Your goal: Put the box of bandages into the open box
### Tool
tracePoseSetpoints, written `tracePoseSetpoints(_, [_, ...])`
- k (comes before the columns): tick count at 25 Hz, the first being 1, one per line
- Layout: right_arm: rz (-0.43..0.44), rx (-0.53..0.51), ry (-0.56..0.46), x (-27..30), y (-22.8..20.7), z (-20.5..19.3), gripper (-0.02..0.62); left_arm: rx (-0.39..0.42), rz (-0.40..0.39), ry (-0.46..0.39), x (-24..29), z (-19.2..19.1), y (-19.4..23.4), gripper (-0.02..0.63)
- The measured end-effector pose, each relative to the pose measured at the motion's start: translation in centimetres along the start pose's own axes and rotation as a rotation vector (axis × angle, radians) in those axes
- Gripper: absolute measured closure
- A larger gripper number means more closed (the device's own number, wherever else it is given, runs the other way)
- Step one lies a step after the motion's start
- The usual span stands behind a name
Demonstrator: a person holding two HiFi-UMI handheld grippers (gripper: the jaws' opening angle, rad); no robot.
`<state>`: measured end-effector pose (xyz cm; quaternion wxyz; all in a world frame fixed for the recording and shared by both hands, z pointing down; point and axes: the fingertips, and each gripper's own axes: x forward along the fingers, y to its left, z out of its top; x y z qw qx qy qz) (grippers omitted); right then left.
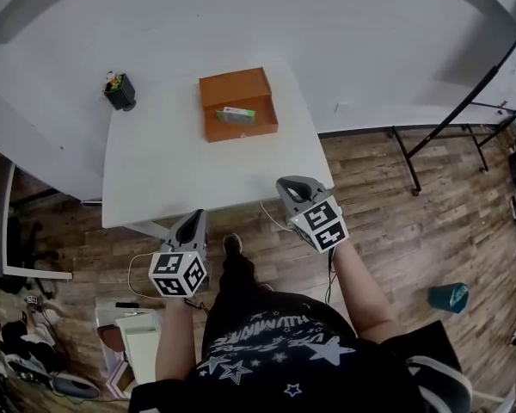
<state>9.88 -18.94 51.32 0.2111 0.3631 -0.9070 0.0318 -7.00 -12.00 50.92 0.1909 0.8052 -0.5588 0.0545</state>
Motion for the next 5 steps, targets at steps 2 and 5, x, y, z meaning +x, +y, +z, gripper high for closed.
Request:
tracePoseSetpoints(2, [0.004, 0.002, 0.000, -0.4, 0.6, -0.3, 0.548, -0.001, 0.004, 0.001, -0.7, -0.4, -0.2, 0.586])
tracePoseSetpoints(5, [0.010, 0.005, -0.003, -1.2, 1.5, -0.6, 0.548, -0.001, 0.011, 0.001, -1.7, -1.0, -0.5, 0.586])
